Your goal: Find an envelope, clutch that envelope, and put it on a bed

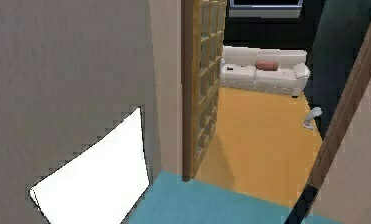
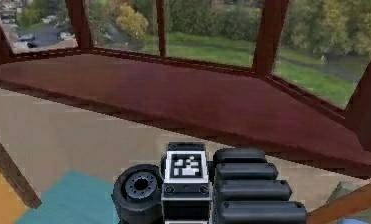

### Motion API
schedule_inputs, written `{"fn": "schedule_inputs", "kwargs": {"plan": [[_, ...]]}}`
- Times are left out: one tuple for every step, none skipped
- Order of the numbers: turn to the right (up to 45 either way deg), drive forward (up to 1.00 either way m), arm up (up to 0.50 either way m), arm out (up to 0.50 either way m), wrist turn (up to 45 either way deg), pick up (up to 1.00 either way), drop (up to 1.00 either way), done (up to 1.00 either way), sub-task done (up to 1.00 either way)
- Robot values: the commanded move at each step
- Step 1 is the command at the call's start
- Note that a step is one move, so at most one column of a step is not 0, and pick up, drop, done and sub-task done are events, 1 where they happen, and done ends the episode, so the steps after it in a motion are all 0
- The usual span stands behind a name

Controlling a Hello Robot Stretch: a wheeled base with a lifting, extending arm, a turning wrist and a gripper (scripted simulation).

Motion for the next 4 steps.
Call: {"fn": "schedule_inputs", "kwargs": {"plan": [[24.0,0.00,0.00,0.00,0.0,0.00,0.00,0.00,0.00],[-45.0,0.00,0.00,0.00,0.0,0.00,0.00,0.00,0.00],[-45.0,0.00,0.00,0.00,0.0,0.00,0.00,0.00,0.00],[-45.0,0.00,0.00,0.00,0.0,0.00,0.00,0.00,0.00]]}}
